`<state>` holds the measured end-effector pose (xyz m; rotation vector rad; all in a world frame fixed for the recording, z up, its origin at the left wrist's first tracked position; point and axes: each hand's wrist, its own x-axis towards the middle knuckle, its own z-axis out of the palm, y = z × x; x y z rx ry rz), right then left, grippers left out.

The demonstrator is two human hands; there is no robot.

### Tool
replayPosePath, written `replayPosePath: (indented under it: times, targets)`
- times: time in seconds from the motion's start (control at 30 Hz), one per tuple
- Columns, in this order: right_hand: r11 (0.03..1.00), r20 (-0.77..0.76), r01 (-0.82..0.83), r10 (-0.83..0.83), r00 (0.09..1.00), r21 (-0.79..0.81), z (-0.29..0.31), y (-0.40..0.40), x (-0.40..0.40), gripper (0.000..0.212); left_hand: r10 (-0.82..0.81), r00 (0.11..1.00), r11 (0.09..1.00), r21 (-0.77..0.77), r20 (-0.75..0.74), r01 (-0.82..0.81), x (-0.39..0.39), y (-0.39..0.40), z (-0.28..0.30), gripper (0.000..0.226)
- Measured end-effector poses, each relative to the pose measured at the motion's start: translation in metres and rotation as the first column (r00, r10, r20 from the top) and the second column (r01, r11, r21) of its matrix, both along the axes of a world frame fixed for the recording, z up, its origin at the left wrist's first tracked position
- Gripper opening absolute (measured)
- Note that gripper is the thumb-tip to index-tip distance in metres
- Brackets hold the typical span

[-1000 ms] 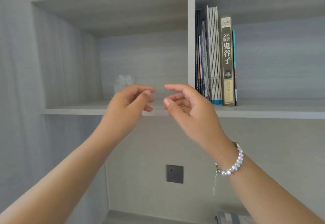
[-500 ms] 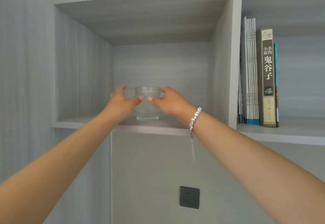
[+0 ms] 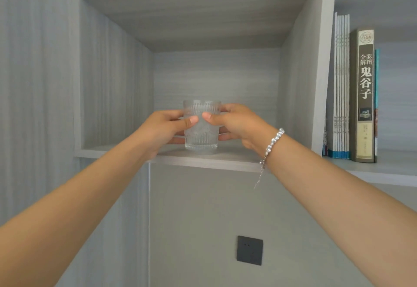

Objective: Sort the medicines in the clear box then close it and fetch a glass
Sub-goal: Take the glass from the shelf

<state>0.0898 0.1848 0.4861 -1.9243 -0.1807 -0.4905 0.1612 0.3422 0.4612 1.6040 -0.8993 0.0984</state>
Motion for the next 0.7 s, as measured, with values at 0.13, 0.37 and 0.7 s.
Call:
replayPosePath:
  times: [0.13, 0.37, 0.7]
  targets:
    - [1.000, 0.085, -0.021, 0.021, 0.996, -0.010, 0.007, 0.002, -0.038, 0.013, -0.034, 0.997, 0.998, -0.045, 0.064, 0.037, -0.040, 0.011, 0.008, 0.030]
    - [1.000, 0.155, 0.015, -0.013, 0.988, -0.016, -0.011, -0.001, -0.120, 0.028, -0.059, 0.991, 0.997, -0.040, 0.119, 0.064, -0.120, 0.013, -0.004, 0.034]
    - [0.998, 0.123, 0.057, -0.062, 0.990, 0.041, -0.098, -0.036, -0.213, 0.074, -0.180, 0.981, 0.984, 0.002, 0.069, 0.180, -0.192, -0.022, -0.083, 0.036]
